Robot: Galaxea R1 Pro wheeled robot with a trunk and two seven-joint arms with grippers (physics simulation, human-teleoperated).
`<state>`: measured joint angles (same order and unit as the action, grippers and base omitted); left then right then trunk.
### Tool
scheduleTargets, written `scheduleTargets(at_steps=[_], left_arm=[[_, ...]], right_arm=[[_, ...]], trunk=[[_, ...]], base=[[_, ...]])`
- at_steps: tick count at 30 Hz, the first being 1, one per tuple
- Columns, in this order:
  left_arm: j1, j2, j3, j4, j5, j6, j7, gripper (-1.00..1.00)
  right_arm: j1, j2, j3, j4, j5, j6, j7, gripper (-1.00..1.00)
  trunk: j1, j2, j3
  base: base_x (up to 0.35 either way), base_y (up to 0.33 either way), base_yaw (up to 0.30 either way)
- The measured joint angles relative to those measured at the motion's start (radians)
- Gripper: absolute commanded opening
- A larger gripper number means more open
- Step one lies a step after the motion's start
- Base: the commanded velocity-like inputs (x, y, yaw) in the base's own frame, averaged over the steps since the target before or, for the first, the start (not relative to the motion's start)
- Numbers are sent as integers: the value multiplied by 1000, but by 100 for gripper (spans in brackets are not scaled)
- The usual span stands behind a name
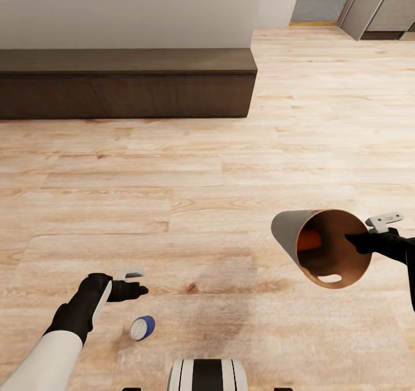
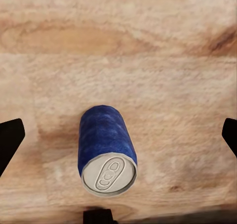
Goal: Put the three can of soda from the living room inside the tash can in the kitchen.
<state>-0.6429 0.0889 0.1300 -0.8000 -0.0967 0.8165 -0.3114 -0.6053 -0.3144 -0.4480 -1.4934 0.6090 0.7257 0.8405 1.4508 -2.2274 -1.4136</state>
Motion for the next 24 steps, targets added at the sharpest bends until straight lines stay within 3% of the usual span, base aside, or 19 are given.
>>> scheduleTargets(at_steps=[6,11,17,24], left_arm=[[0,0,-1,-1,0,1,0,100],[0,0,-1,-3,-1,1,0,100],[0,0,-1,-4,-1,1,1,100],[0,-1,-18,-5,0,1,22,100]], right_arm=[[-25,-4,26,0,1,58,-1,-100],[-44,-2,31,0,73,91,3,-100],[-47,1,35,0,80,105,6,-100],[-48,3,35,1,80,109,5,-100]], trunk=[[11,-21,-17],[19,-35,-31],[19,-35,-40],[19,-35,-50]], base=[[0,0,0],[0,0,0],[-29,0,0],[-219,0,0]])
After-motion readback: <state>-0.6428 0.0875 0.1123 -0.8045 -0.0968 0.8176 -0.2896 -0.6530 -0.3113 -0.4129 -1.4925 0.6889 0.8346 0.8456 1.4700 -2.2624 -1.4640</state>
